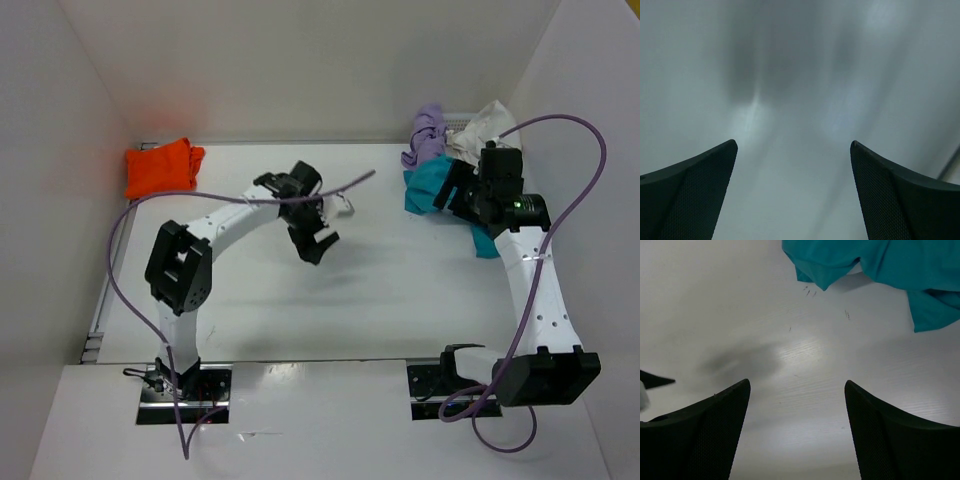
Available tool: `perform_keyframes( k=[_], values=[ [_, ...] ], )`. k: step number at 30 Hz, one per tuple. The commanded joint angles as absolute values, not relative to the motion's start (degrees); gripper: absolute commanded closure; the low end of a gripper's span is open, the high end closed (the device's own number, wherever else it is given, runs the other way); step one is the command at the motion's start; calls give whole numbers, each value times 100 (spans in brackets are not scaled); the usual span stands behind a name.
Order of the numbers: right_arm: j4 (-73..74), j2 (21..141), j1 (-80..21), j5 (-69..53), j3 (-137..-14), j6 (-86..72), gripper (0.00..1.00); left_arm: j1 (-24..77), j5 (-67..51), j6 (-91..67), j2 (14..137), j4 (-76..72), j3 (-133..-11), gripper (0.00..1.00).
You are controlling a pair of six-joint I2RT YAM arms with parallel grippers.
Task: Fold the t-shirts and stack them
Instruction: Put the neatly folded tshirt into the corner of the board with the left arm, then grab crumpled tshirt from bin with the right arm
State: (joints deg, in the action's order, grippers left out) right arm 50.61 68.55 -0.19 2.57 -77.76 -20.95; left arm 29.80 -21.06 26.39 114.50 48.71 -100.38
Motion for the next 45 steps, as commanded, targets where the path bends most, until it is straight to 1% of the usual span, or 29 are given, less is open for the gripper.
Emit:
perform_keyframes(
  k=[1,4,6,8,11,14,19,28,32,37,45],
  values=[
    [4879,6662,62,114,-7717,-1898,19,3410,-1592,1883,10362,3366,-9239,0],
    [4764,6662,184,193,-7717,-1846,19,3410,-1591,1696,10134,3234,-8659,0],
    [4764,6714,254,290,-7717,-1907,19,3524,-1354,1696,9959,3234,-8308,0],
    [4711,6715,342,369,-7717,-1907,19,3743,-1039,1749,9880,3234,-8105,0],
    [4580,6645,500,422,-7577,-1960,19,3919,-1037,1810,9826,3182,-7770,0],
    [4526,6592,501,369,-7445,-1960,19,4069,-783,1881,9826,3182,-7770,0],
    [4465,6592,623,369,-7444,-1960,19,4069,-914,1828,10002,3305,-8051,0],
    [4246,7057,1001,378,-7497,-2013,18,4069,-729,1828,10055,3357,-8156,0],
    [4044,7531,1178,378,-7794,-2065,18,3868,-536,1828,10055,3357,-8156,0],
    [3701,8497,1178,492,-8182,-2118,18,3727,-264,1828,10055,3357,-8095,0],
    [3691,10290,1178,264,-9623,-2048,18,3375,-97,1890,10002,3305,-7919,0]
  ],
)
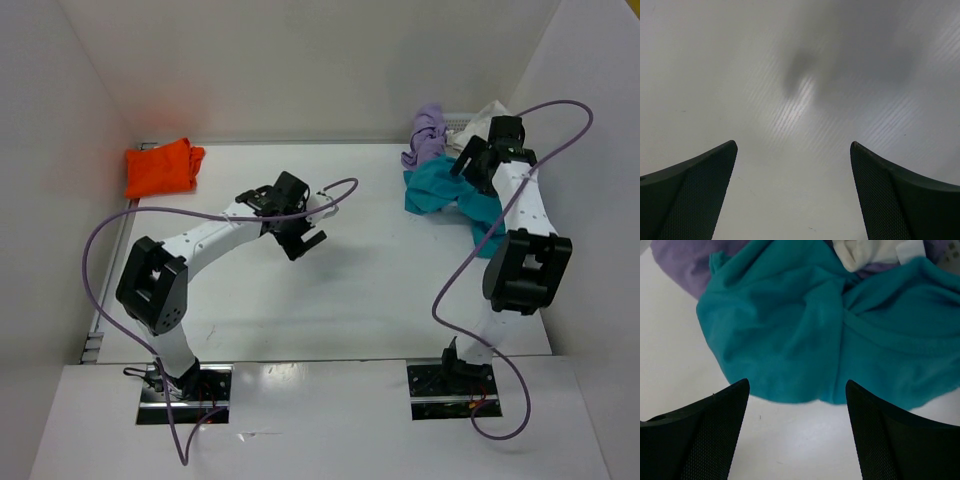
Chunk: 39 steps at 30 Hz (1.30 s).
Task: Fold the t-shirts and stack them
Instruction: Grab crumpled tshirt from bin with the right arm
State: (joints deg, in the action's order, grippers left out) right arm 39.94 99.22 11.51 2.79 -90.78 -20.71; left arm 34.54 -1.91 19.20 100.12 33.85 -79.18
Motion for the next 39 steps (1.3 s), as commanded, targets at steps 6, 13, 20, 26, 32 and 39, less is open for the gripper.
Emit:
perform_keyframes(
  k=[6,13,20,26,32,39],
  values=[
    [3989,11504,1012,-404,-10730,-1819,19,2954,298,1829,10055,3252,-8076,0],
    [3991,12181,782,-290,-11232,-1819,31,2154,492,1705,10107,3252,-8306,0],
    [4043,12234,835,-220,-11487,-1872,80,1820,492,1705,10107,3252,-8306,0],
    [4104,11857,782,219,-11654,-1820,100,1758,492,1652,10107,3252,-8358,0],
    [4104,11068,782,527,-11821,-1819,100,1706,615,1652,10055,3305,-8473,0],
    [3823,9950,729,475,-12146,-1819,100,1337,896,1652,9809,3366,-8841,0]
  ],
)
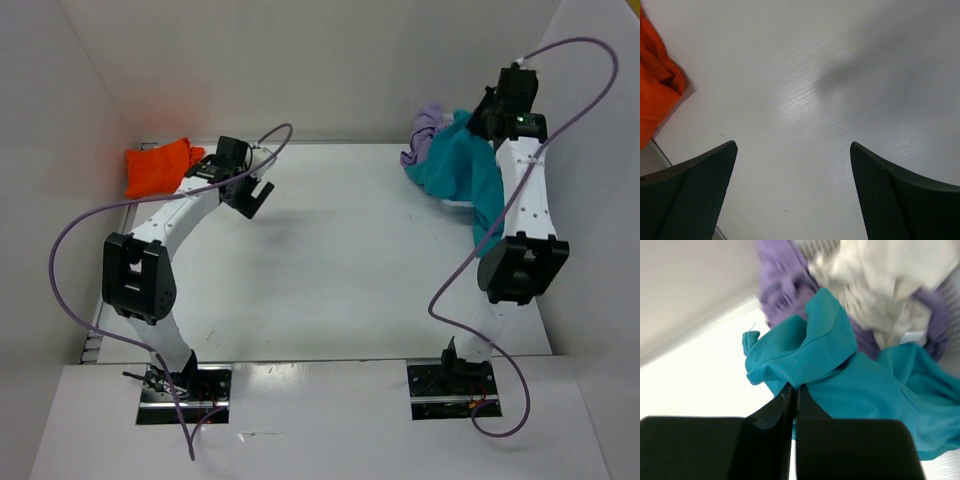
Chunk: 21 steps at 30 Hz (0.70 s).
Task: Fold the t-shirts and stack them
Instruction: Grab crumpled tshirt from bin with the right arm, then move the tshirt to the center of the board
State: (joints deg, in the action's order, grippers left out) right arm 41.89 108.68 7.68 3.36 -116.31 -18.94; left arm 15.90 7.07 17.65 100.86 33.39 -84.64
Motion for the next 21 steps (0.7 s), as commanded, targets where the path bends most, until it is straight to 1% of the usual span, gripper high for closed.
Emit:
perform_keyframes(
  k=[1,5,6,8,9,11,14,16,19,20,21],
  values=[
    [3771,9845,677,475,-12146,-1819,100,1284,896,1583,9730,3366,-8894,0],
    [3822,9387,615,352,-12505,-1819,100,1028,757,1477,9414,3419,-8965,0],
    [3919,9326,372,360,-12881,-1819,100,950,756,1477,9361,3419,-8965,0],
    [3920,9071,-7,824,-13077,-1522,100,888,703,1477,9186,3419,-8817,0],
    [3920,9070,-218,1244,-13226,-1364,100,888,703,1477,9124,3419,-8763,0],
    [3990,8948,-307,1362,-13228,-1362,100,835,651,1416,9036,3419,-8693,0],
    [3912,8719,-535,1047,-13228,-1257,100,633,466,1415,8904,3419,-8692,0],
    [3911,8719,-929,1046,-13481,-1021,100,546,379,1354,8824,3419,-8692,0],
    [3911,8666,-1475,740,-14070,-748,100,300,229,1292,8692,3419,-8692,0],
    [3911,8666,-1851,329,-14315,-677,100,229,142,1292,8631,3419,-8692,0],
    [3824,8666,-2020,64,-14422,-677,100,150,141,1231,8561,3419,-8631,0]
  ],
)
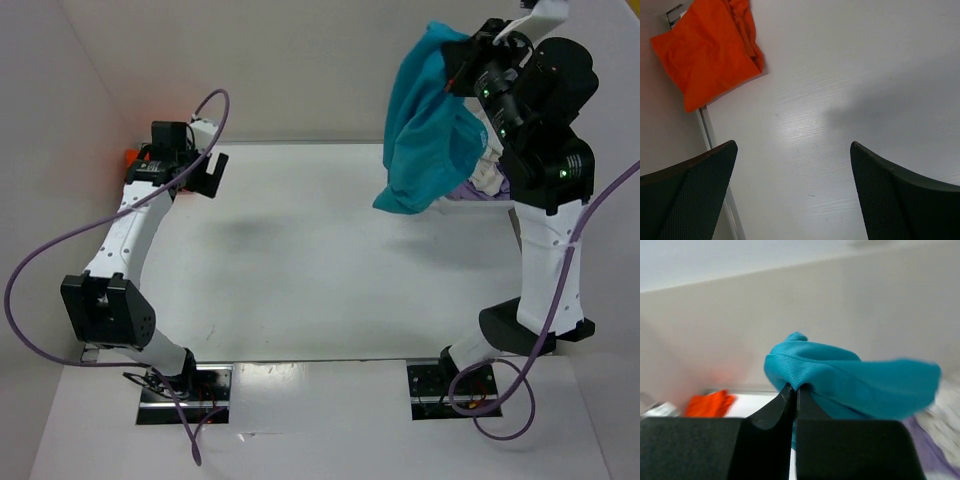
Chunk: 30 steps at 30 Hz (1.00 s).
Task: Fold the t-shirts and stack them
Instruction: Move the tshirt to the center of the board
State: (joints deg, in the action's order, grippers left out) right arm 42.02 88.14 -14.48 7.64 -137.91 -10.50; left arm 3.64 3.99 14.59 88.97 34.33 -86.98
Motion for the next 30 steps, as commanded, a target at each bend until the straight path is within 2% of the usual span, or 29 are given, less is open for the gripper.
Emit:
perform_keyframes(
  k=[1,3,6,9,12,14,16,17,18,20,21,26,27,29,30],
  values=[
    [3823,8666,-2161,-208,-14501,-677,100,71,54,1230,8561,3419,-8631,0],
    [3735,8902,-2347,-719,-14555,-913,100,-166,-87,1169,8438,3419,-8569,0],
    [3735,9297,-2399,-782,-14257,-1351,100,-430,-202,1169,8306,3419,-8508,0],
    [4077,9867,-2399,-853,-13966,-1738,92,-501,-202,1169,8148,3419,-8438,0],
    [4315,10501,-2399,-792,-13966,-2012,91,-501,-202,1327,8147,3419,-8376,0],
    [4604,11475,-2452,-660,-14648,-2013,89,-501,-202,1476,8147,3419,-8376,0],
    [4921,12579,-2452,-168,-15543,-2013,75,-501,-202,1477,8366,3506,-8507,0],
    [4974,12751,-2374,-254,-15600,-2091,46,-501,-202,1477,8428,3681,-8586,0],
    [5079,12866,-2373,-385,-15705,-2153,34,-501,-324,1477,8481,3770,-8726,0],
    [5499,12964,-2486,-379,-15996,-2040,16,-501,-509,1555,8481,3919,-8728,0],
    [5502,12825,-2592,-169,-15900,-1926,13,-501,-597,1669,8481,3990,-8728,0],
    [5783,11448,-3329,1113,-14040,-1538,11,-106,-904,1934,8367,4043,-8262,0],
    [5557,11191,-3418,1186,-12949,-1616,11,-36,-992,2003,8367,4121,-8140,0],
    [4969,10307,-3568,969,-11591,-1888,13,253,-1246,2135,8367,4271,-7999,0],
    [4374,10057,-3638,828,-10966,-2038,17,377,-1248,2197,8367,4271,-7902,0]
  ],
)
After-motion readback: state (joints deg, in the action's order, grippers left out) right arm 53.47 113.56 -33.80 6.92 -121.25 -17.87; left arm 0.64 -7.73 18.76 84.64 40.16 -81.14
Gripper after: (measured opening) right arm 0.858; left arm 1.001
